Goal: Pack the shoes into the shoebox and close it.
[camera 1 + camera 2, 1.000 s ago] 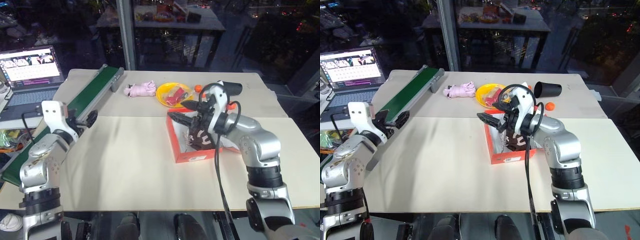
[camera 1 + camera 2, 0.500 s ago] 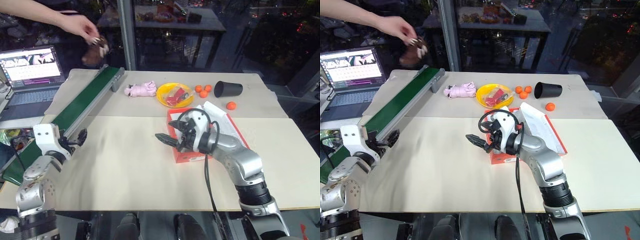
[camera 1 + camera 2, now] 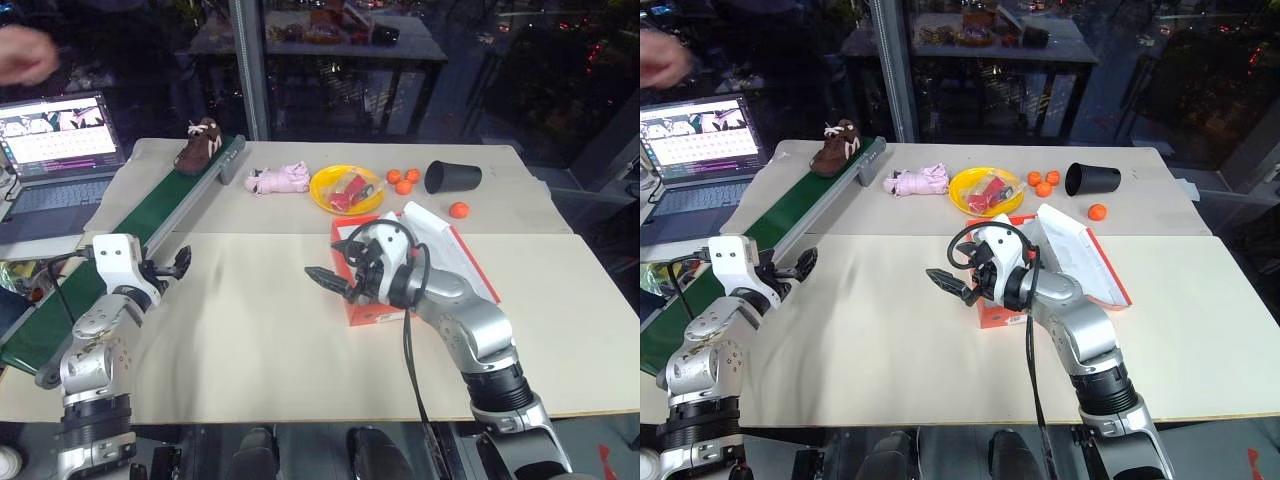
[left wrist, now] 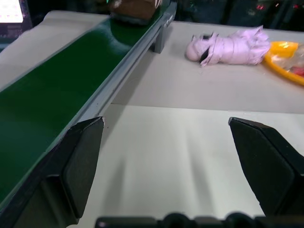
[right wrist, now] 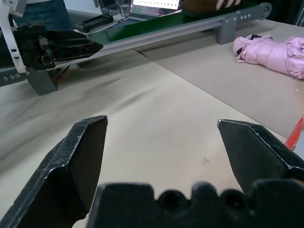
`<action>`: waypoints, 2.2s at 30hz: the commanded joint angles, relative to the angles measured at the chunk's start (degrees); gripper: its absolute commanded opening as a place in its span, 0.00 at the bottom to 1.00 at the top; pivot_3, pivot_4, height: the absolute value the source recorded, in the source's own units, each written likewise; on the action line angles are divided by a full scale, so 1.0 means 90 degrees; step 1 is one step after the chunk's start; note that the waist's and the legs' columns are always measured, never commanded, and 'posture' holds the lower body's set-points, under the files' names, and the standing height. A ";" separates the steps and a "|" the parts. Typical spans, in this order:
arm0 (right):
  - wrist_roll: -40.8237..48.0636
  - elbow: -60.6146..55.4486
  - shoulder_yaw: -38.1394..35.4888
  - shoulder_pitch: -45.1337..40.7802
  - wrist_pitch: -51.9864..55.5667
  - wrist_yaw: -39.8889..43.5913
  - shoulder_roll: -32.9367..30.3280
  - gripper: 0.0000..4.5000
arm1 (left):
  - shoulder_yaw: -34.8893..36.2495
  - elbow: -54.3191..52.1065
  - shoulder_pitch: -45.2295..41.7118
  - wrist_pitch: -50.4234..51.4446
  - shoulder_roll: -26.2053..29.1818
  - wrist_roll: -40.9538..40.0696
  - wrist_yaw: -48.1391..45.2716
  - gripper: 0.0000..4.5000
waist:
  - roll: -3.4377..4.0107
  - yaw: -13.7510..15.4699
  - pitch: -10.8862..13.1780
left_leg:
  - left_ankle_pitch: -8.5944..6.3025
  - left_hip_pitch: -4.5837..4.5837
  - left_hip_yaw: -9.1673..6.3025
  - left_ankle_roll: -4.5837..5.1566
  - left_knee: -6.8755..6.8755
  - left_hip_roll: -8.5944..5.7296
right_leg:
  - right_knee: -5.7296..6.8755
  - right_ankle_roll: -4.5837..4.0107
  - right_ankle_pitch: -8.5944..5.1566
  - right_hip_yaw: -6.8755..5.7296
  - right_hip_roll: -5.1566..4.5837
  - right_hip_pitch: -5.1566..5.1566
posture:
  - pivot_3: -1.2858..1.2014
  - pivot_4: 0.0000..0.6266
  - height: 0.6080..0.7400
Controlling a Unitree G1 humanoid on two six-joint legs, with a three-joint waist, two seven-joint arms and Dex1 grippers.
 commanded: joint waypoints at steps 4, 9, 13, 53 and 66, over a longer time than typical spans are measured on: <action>0.0006 -0.0056 0.0214 -0.0216 -0.0281 0.0325 0.0022 0.98 | 0.0156 0.0685 -0.0593 -0.0555 0.0606 0.0210 -0.0131 1.00 | 0.0000 -0.0001 0.0000 | 0.0000 0.0000 0.0001 0.0000 0.0000 0.0000 | -0.0002 0.0000 0.0000 0.0000 -0.0001 0.0000 | 0.52 0.24 1.00; -0.0067 0.0072 0.0389 -0.0227 -0.0515 0.0777 -0.0191 0.98 | 0.0113 0.1686 -0.1096 -0.0878 0.1330 0.0224 -0.0856 1.00 | -0.0001 -0.0002 0.0000 | 0.0000 -0.0001 0.0000 0.0000 -0.0003 0.0000 | -0.0003 0.0000 -0.0001 -0.0001 0.0000 -0.0002 | 0.52 0.24 1.00; -0.0006 -0.0053 0.0287 -0.0078 -0.0555 0.0913 -0.0345 0.98 | 0.0132 0.2304 -0.1323 -0.1048 0.1795 0.0155 -0.1446 1.00 | -0.0002 -0.0003 0.0000 | 0.0000 -0.0001 0.0003 -0.0001 -0.0002 -0.0001 | -0.0003 0.0000 -0.0001 -0.0001 -0.0002 -0.0002 | 0.52 0.24 1.00; -0.0297 -0.0135 0.0349 0.0032 -0.0581 0.1050 -0.0619 1.00 | -0.0118 0.6270 -0.2619 -0.2289 0.2418 0.0675 -0.2398 0.23 | -0.0018 0.0104 0.0001 | 0.0001 0.0006 0.0013 -0.0003 -0.0006 0.0003 | 0.0015 -0.0001 -0.0004 -0.0003 -0.0002 -0.0007 | 0.52 0.24 1.00; 0.1039 0.0229 -0.1202 -0.0726 0.0673 -0.0130 0.0446 1.00 | -0.0618 0.1493 -0.2779 -0.0017 0.0859 -0.0560 -0.2077 0.08 | -0.0036 0.0270 0.0002 | 0.0003 -0.0022 0.0012 -0.0006 0.0006 0.0004 | 0.0007 -0.0004 -0.0001 -0.0007 -0.0003 -0.0015 | 0.52 0.24 1.00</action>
